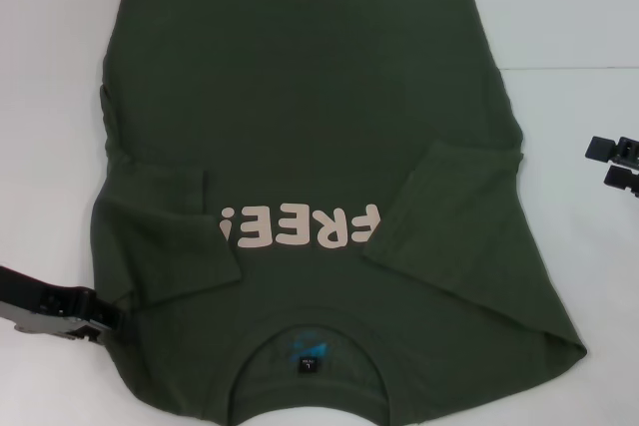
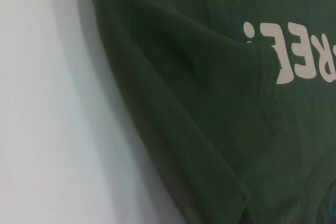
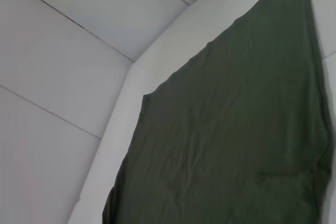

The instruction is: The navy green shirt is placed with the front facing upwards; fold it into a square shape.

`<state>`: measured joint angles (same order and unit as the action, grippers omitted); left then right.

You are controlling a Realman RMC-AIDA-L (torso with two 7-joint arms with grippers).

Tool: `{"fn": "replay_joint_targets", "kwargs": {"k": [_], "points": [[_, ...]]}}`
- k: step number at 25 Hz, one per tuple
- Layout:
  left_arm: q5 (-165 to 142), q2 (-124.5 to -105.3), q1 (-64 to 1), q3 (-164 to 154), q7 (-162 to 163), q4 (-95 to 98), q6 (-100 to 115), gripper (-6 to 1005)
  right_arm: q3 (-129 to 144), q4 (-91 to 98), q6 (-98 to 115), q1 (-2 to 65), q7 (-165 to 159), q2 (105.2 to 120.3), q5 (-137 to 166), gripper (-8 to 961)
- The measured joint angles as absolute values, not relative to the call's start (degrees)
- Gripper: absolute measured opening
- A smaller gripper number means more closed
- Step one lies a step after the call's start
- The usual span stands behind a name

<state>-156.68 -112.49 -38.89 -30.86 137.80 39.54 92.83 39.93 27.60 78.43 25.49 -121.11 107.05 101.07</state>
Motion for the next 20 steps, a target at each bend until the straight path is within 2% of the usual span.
{"fn": "replay_joint_targets", "kwargs": {"k": [4, 13, 20], "points": [[-156.7, -112.53, -38.9, -31.0, 137.8, 39.6, 92.3, 416, 39.9, 27.6, 78.5, 25.5, -121.1, 107.05, 101.1, 926], [-156.3, -112.68, -38.8, -31.6, 137.5, 40.0, 91.8, 144, 39.9, 27.8, 78.7, 25.6, -121.1, 107.13, 101.1, 925], [-156.2, -112.76, -38.5, -31.2, 137.3, 40.6, 91.7, 84, 40.3, 27.8, 79.1, 25.6, -122.0, 106.83, 101.3, 925]]}}
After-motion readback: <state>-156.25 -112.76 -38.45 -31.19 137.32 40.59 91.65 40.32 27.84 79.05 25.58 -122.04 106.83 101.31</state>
